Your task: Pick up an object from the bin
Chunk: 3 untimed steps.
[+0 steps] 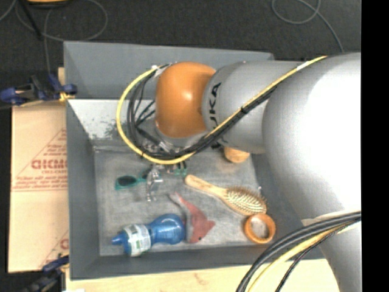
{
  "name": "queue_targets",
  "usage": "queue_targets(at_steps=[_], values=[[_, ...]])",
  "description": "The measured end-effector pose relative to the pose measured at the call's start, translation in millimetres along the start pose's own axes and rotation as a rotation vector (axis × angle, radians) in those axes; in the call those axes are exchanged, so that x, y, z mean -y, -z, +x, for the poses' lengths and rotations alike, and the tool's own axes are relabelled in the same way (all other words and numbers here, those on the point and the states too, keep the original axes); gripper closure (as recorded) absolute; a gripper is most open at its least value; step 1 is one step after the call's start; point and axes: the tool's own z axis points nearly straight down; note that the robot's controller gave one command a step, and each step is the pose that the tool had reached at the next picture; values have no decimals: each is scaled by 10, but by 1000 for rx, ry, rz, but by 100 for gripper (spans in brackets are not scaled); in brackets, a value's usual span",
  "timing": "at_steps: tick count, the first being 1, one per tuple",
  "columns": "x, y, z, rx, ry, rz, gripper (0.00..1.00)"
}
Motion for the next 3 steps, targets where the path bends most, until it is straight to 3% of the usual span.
queue_targets(at_steps=[1,2,3], values=[[-8,282,-27,8,11,2,0],[-201,-300,-212,8,198,2,0],[-104,-273,-170,8,202,-1,100]])
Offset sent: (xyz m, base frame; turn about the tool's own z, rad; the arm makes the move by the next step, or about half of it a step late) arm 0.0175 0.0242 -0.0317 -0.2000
